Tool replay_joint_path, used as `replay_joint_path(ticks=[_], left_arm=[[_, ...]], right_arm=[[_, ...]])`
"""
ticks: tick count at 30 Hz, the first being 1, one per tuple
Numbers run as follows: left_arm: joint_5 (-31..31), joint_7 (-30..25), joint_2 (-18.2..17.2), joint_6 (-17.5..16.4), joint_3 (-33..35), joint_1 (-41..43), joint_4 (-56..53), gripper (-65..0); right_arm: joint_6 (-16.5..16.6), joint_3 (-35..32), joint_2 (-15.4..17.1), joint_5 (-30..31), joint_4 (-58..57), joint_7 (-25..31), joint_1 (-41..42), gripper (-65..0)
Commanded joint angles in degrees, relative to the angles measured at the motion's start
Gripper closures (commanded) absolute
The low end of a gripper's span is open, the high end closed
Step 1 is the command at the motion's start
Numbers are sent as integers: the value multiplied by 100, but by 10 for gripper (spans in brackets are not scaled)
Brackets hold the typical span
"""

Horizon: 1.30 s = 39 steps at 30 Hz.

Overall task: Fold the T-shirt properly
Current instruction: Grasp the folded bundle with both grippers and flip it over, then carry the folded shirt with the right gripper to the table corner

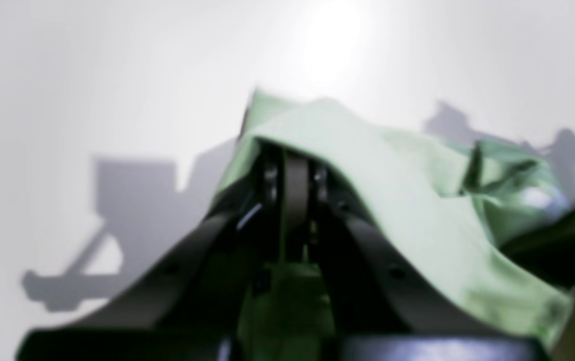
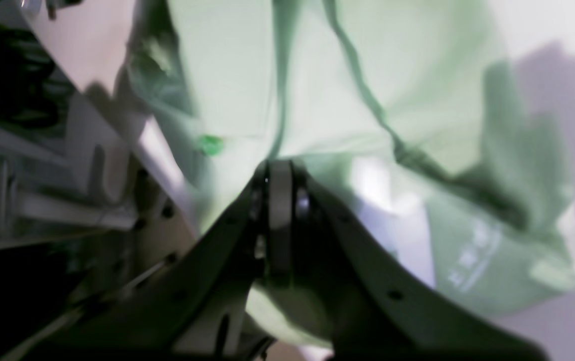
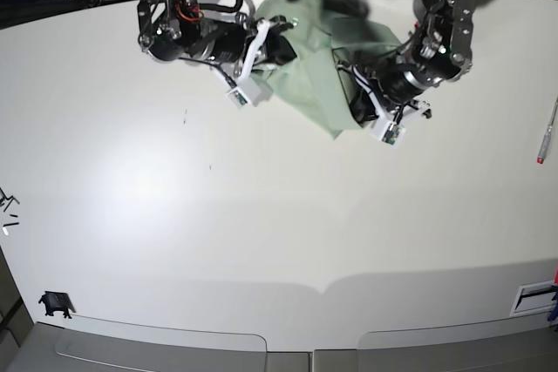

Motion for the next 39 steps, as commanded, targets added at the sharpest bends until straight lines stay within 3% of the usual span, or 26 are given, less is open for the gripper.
replay_joint_path(ticks=[1,5,8,11,13,16,21,25,30,34,39], left_arm=[[52,-31,-76,-13,-17,140,317,0],[551,-20,-299,-9,-17,855,1163,0],[879,-15,-444,13,-17,1307,1622,0],[1331,-20,-439,332,-85,1661,2002,0],[1572,-22,-437,595,-227,1821,2216,0],[1803,-46,-437,855,-546,1947,2424,0],[1781,-103,-437,920,-1187,2011,2448,0],[1781,-103,-437,918,-1427,2011,2448,0],[1733,-107,-433,920,-1440,2009,2448,0],[1738,-107,-424,918,-1443,2009,2448,0],[1735,-197,-424,920,-1443,2009,2448,0]], right_arm=[[35,2,-2,101,286,203,57,0],[39,-11,-46,63,745,964,72,0],[144,-17,-304,59,763,1115,122,0],[535,-205,-566,39,763,1075,118,0],[597,-549,-605,-15,752,990,118,0],[595,-1189,-605,-546,640,1012,120,0],[573,-2059,-605,-1661,109,1508,188,0],[22,-2321,-605,-2546,-581,1873,389,0],[-485,-2166,-603,-3152,-1497,1952,710,0],[-901,-1606,-503,-3707,-1976,2024,868,0],[-1108,-385,-138,-3724,-2031,2072,881,0]])
